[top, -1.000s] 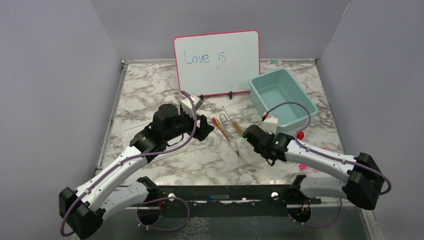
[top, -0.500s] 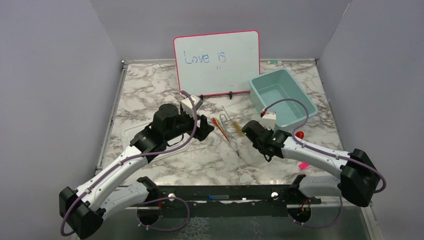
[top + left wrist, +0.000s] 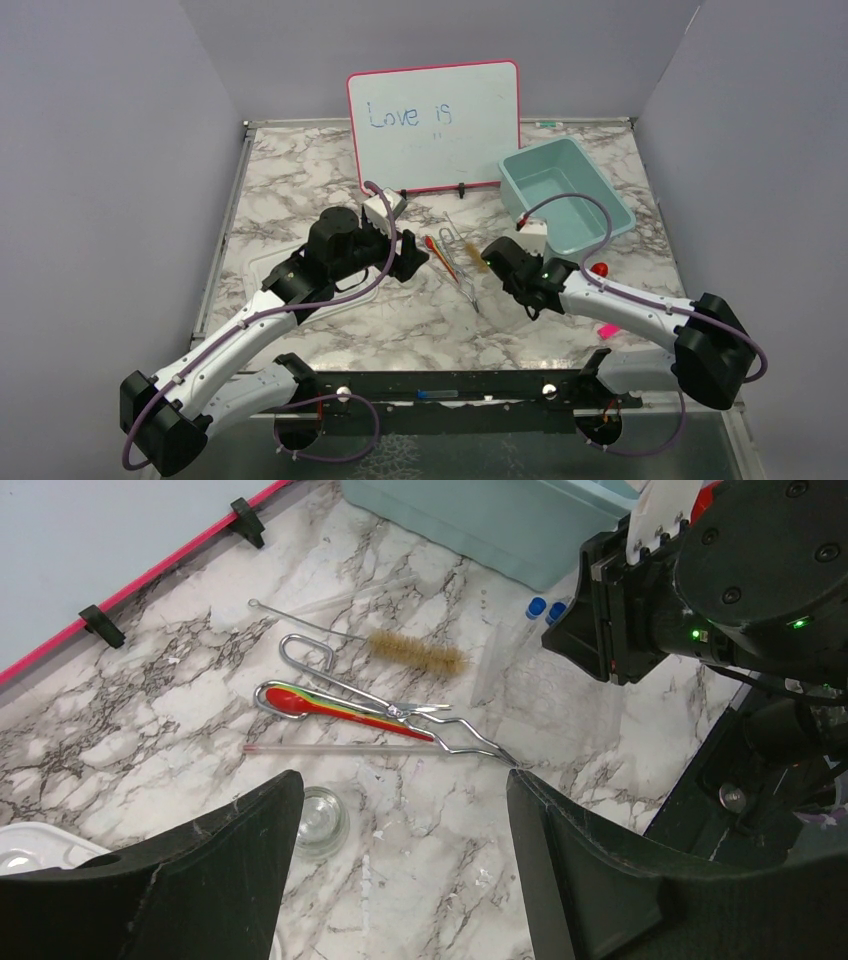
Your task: Organize the chemistry lab equipment
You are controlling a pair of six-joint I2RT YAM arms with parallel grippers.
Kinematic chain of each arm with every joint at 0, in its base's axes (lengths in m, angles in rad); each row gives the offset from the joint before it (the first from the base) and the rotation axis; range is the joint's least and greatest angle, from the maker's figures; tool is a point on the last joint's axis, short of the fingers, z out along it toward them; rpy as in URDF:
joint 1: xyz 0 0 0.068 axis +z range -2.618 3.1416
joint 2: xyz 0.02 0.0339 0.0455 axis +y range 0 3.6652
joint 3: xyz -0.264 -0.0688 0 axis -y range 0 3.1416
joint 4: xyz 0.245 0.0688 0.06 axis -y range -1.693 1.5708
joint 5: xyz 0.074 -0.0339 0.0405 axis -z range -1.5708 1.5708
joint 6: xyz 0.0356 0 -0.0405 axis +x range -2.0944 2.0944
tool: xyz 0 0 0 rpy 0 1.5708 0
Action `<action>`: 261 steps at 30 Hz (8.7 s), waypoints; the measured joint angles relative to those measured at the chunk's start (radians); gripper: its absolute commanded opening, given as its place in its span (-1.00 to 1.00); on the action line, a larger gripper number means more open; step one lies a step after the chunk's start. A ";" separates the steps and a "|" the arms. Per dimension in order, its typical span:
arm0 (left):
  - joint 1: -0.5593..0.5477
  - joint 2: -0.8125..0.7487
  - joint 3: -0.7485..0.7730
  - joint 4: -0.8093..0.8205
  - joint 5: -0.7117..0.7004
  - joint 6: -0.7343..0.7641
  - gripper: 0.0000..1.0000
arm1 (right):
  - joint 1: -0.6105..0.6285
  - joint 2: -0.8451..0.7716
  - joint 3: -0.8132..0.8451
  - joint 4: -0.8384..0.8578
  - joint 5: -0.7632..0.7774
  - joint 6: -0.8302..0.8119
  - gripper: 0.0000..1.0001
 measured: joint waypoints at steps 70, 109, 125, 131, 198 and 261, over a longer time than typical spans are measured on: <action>0.000 -0.051 0.233 -0.195 -0.468 -0.133 0.67 | 0.669 0.409 0.208 0.196 -0.673 -0.541 -0.77; 0.000 0.063 -0.125 0.297 0.136 -0.517 0.58 | 0.066 -0.167 0.163 0.378 -0.185 0.098 -0.66; 0.000 0.217 -0.092 0.445 0.206 -0.635 -0.82 | 0.008 -0.124 0.179 0.440 -0.425 0.200 -0.66; 0.000 0.218 -0.013 0.323 0.191 -0.500 -1.00 | -0.017 -0.112 0.199 0.456 -0.493 0.186 -0.27; 0.000 0.089 0.146 -0.058 0.059 0.014 0.41 | -0.224 -0.438 0.221 -0.196 -0.543 -0.348 -0.78; 0.000 0.086 0.133 -0.043 0.027 0.016 0.42 | 0.047 -0.182 -0.040 -0.121 0.083 0.211 -0.80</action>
